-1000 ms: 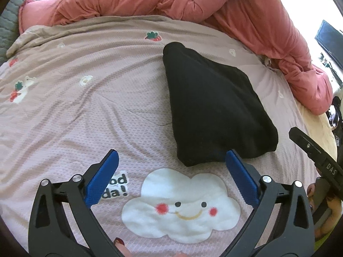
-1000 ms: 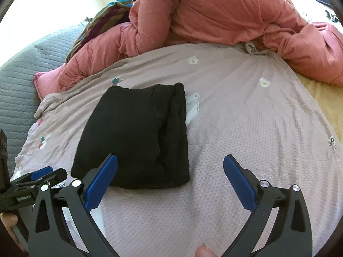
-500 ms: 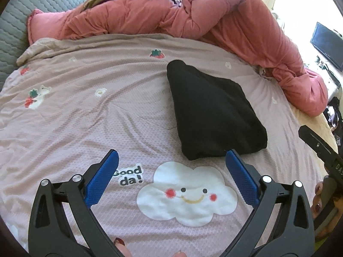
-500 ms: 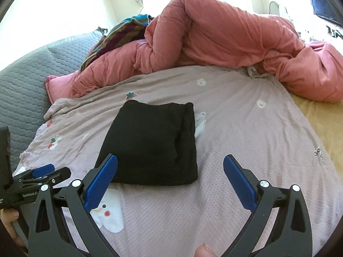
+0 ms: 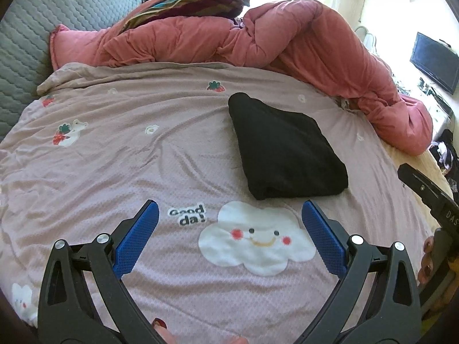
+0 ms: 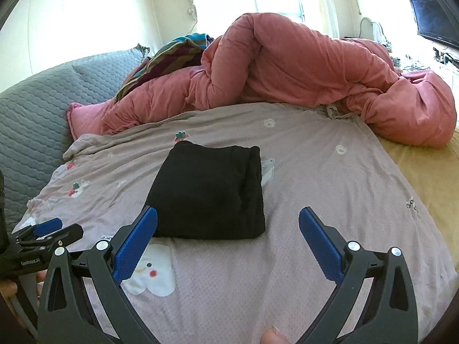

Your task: Fold small clothes

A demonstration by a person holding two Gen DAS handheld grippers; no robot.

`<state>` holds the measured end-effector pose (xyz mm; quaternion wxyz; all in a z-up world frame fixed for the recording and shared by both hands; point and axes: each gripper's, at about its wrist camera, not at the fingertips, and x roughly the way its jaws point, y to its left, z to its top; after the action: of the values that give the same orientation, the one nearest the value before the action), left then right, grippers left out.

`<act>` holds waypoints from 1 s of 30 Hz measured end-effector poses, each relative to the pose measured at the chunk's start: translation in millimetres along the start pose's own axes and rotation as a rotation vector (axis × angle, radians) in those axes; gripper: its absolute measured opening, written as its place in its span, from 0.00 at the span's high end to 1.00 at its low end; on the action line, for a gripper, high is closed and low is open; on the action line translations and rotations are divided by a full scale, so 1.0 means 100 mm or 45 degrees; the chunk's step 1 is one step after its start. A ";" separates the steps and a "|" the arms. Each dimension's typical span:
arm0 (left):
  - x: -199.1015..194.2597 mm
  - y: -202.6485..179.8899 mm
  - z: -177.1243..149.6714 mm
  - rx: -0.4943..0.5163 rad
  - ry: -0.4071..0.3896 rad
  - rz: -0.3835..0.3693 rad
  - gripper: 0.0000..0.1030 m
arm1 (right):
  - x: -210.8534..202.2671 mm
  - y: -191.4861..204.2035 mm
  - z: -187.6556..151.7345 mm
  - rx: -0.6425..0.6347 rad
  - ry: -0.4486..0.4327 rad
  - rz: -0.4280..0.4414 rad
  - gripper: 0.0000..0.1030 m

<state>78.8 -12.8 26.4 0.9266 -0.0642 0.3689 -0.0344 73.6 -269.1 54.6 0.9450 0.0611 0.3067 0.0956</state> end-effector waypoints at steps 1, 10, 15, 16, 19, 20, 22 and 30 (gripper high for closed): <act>-0.03 0.00 -0.03 0.006 -0.007 0.002 0.09 | -0.02 0.01 -0.02 -0.002 0.000 0.001 0.04; -0.19 -0.04 -0.23 0.034 -0.034 -0.005 0.09 | -0.19 0.07 -0.24 -0.035 -0.017 0.005 0.04; -0.16 -0.03 -0.37 0.026 0.004 -0.005 0.09 | -0.14 0.09 -0.42 -0.056 0.044 -0.012 0.04; -0.15 -0.02 -0.40 0.018 0.016 -0.010 0.09 | -0.12 0.09 -0.47 -0.058 0.060 -0.011 0.04; -0.11 0.01 -0.44 0.014 0.036 -0.004 0.09 | -0.08 0.12 -0.58 -0.065 0.105 -0.005 0.04; -0.11 0.01 -0.45 0.012 0.039 -0.003 0.09 | -0.06 0.13 -0.62 -0.062 0.118 -0.002 0.04; -0.10 0.02 -0.47 0.009 0.045 0.001 0.09 | -0.03 0.14 -0.66 -0.060 0.135 0.008 0.04; -0.05 0.05 -0.50 -0.004 0.071 0.024 0.09 | 0.00 0.21 -0.66 -0.078 0.135 0.013 0.04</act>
<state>40.8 -12.4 -6.7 0.9162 -0.0611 0.3951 -0.0267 31.1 -244.9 5.2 0.9283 0.0287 0.3531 0.1128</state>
